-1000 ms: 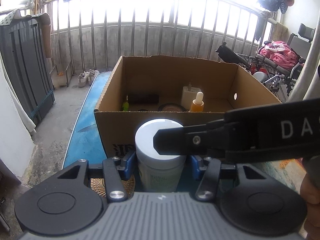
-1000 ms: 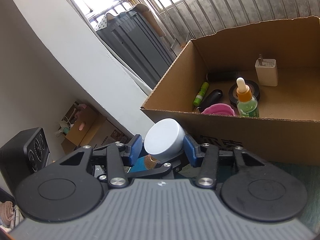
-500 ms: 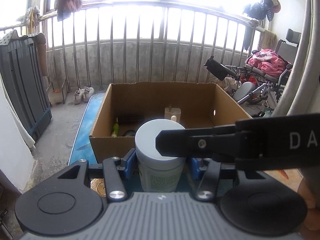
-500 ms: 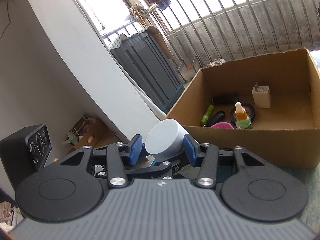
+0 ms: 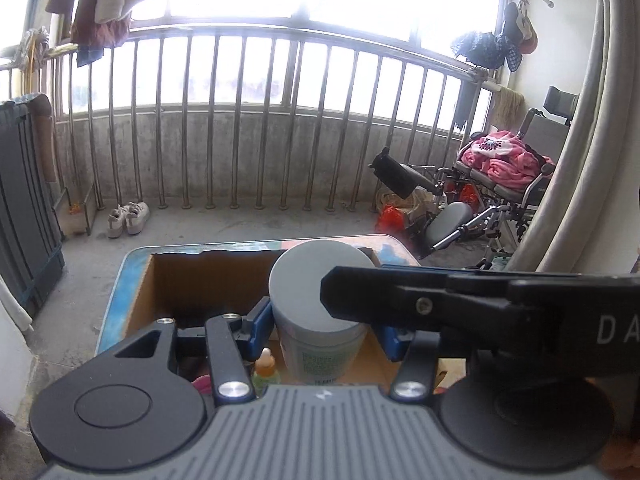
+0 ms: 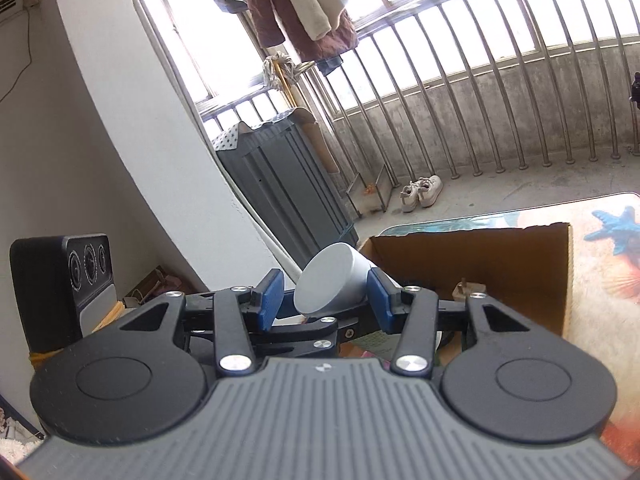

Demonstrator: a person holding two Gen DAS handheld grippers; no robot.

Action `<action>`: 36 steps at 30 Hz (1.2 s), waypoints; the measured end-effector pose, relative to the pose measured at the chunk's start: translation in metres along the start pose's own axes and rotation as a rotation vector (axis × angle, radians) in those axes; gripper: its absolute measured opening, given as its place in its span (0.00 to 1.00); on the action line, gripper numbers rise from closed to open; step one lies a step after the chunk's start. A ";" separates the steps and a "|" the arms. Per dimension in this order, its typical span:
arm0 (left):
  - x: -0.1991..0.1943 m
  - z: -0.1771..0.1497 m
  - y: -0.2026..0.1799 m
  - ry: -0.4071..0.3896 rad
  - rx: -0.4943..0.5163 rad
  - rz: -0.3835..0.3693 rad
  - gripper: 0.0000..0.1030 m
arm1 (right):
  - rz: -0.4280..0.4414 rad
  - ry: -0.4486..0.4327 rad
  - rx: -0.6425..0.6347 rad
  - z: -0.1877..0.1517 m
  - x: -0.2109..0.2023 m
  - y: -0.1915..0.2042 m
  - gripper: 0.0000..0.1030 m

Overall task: Organize rigid objects
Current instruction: 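Lift the white jar with the right tool and lower it into the box, then open the right tool to release the white jar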

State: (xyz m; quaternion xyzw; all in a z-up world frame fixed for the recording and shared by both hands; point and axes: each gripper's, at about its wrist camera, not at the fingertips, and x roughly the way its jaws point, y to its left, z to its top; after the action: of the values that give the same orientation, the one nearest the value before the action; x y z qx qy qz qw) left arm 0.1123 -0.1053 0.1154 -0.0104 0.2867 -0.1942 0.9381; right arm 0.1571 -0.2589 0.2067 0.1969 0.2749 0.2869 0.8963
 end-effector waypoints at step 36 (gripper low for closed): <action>0.215 0.012 -0.015 0.415 -0.071 0.031 0.58 | -0.112 0.258 0.173 0.022 0.131 -0.203 0.47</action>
State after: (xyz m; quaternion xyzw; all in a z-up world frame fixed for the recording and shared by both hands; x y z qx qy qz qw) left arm 0.2769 -0.2003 0.0131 0.0014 0.4807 -0.1674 0.8608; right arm 0.3425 -0.3360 0.0706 0.2192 0.4219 0.2345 0.8479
